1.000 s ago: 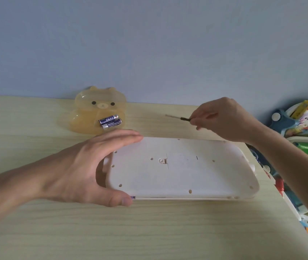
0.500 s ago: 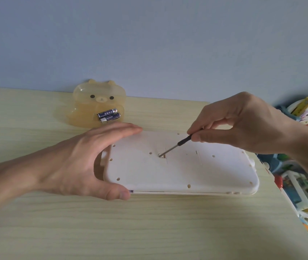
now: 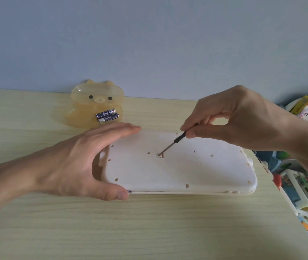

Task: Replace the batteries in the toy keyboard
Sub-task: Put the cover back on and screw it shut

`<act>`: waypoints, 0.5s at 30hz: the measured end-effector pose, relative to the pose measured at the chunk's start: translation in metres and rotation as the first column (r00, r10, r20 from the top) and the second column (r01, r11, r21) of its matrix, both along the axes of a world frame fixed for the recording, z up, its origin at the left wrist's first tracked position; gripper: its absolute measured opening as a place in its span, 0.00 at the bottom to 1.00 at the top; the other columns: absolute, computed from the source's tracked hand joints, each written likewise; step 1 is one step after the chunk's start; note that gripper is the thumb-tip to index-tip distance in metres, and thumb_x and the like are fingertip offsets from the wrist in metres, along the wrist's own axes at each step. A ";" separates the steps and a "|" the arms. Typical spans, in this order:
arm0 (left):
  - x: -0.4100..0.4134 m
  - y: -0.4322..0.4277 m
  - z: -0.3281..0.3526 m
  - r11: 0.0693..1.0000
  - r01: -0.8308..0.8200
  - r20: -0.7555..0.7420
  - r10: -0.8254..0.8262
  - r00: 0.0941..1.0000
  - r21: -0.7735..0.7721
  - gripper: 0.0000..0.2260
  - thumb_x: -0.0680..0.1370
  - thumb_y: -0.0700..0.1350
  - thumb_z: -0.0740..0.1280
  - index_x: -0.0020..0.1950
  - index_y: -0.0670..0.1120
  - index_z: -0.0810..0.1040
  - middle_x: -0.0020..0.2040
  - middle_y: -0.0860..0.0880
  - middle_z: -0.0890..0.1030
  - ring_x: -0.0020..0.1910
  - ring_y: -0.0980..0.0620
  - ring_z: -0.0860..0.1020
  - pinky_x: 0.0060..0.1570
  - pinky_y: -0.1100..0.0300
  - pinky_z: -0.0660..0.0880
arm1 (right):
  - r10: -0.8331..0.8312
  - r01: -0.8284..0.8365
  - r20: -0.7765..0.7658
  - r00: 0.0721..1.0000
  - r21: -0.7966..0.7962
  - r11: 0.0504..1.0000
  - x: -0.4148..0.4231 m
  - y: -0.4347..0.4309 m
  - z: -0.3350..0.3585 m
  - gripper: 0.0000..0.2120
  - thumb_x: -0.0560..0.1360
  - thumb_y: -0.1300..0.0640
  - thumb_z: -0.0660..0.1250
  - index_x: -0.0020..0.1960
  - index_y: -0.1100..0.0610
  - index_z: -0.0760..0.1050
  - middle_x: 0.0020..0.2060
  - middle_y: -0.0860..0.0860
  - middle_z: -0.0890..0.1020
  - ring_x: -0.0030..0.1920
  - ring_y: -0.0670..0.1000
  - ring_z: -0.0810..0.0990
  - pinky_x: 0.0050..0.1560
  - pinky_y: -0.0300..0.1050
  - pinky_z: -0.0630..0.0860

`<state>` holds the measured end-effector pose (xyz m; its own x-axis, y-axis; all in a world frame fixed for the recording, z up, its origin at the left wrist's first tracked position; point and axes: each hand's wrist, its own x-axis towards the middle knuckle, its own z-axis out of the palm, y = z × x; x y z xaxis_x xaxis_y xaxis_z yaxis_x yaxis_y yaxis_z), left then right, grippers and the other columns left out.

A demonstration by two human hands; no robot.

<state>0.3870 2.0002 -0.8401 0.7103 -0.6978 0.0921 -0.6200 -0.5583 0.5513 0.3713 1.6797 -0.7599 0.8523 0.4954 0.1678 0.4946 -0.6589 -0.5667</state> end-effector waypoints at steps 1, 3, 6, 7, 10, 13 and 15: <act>0.000 0.000 0.001 1.000 -0.001 0.000 0.001 1.000 0.000 0.49 0.59 0.78 0.73 0.76 0.77 0.53 0.76 0.79 0.55 0.77 0.76 0.52 0.67 0.83 0.52 | 0.008 -0.008 0.025 1.000 0.014 1.000 0.000 0.003 0.001 0.08 0.73 0.52 0.76 0.51 0.50 0.89 0.42 0.44 0.89 0.45 0.48 0.89 0.51 0.45 0.85; -0.001 0.000 0.002 1.000 -0.006 -0.003 0.006 1.000 0.006 0.50 0.58 0.78 0.74 0.76 0.77 0.53 0.76 0.80 0.54 0.77 0.76 0.52 0.66 0.82 0.56 | 0.030 -0.031 0.079 0.996 0.008 0.999 -0.002 0.009 0.003 0.07 0.75 0.59 0.77 0.53 0.51 0.88 0.42 0.43 0.89 0.45 0.44 0.89 0.50 0.37 0.83; -0.003 0.001 0.002 1.000 -0.010 -0.003 0.010 1.000 0.011 0.52 0.58 0.78 0.74 0.78 0.75 0.54 0.76 0.80 0.54 0.77 0.76 0.52 0.68 0.77 0.58 | 0.056 -0.054 0.123 0.991 -0.023 0.998 -0.004 0.017 0.002 0.10 0.79 0.63 0.73 0.57 0.52 0.87 0.43 0.43 0.89 0.45 0.43 0.89 0.49 0.37 0.83; -0.003 0.001 0.002 1.000 -0.014 -0.003 0.014 1.000 0.015 0.52 0.58 0.78 0.74 0.78 0.74 0.54 0.76 0.80 0.54 0.78 0.75 0.52 0.69 0.74 0.58 | 0.060 -0.056 0.123 0.991 -0.038 0.998 -0.005 0.018 0.002 0.11 0.80 0.61 0.70 0.59 0.53 0.86 0.43 0.43 0.89 0.46 0.43 0.89 0.49 0.39 0.84; -0.003 0.001 0.002 0.999 -0.022 -0.007 0.023 1.000 0.034 0.53 0.58 0.78 0.74 0.79 0.73 0.53 0.77 0.79 0.53 0.78 0.75 0.52 0.70 0.70 0.58 | 0.073 -0.065 0.125 0.989 -0.066 0.996 -0.005 0.019 0.003 0.16 0.82 0.62 0.63 0.63 0.54 0.85 0.46 0.41 0.89 0.46 0.42 0.88 0.47 0.42 0.85; -0.002 0.001 0.002 0.999 -0.019 -0.005 0.019 1.000 0.043 0.53 0.59 0.77 0.74 0.80 0.71 0.53 0.77 0.79 0.53 0.78 0.74 0.51 0.71 0.69 0.58 | 0.039 -0.039 0.064 0.997 -0.010 0.999 -0.007 0.022 0.003 0.10 0.83 0.62 0.66 0.60 0.55 0.84 0.44 0.43 0.89 0.45 0.42 0.89 0.45 0.36 0.83; -0.002 0.001 0.002 0.999 -0.020 -0.005 0.020 1.000 0.046 0.53 0.59 0.77 0.74 0.80 0.71 0.53 0.77 0.79 0.53 0.78 0.74 0.51 0.71 0.69 0.58 | 0.009 -0.010 0.038 0.999 0.017 1.000 -0.008 0.026 0.004 0.07 0.81 0.58 0.69 0.55 0.56 0.85 0.40 0.43 0.89 0.41 0.43 0.89 0.42 0.32 0.81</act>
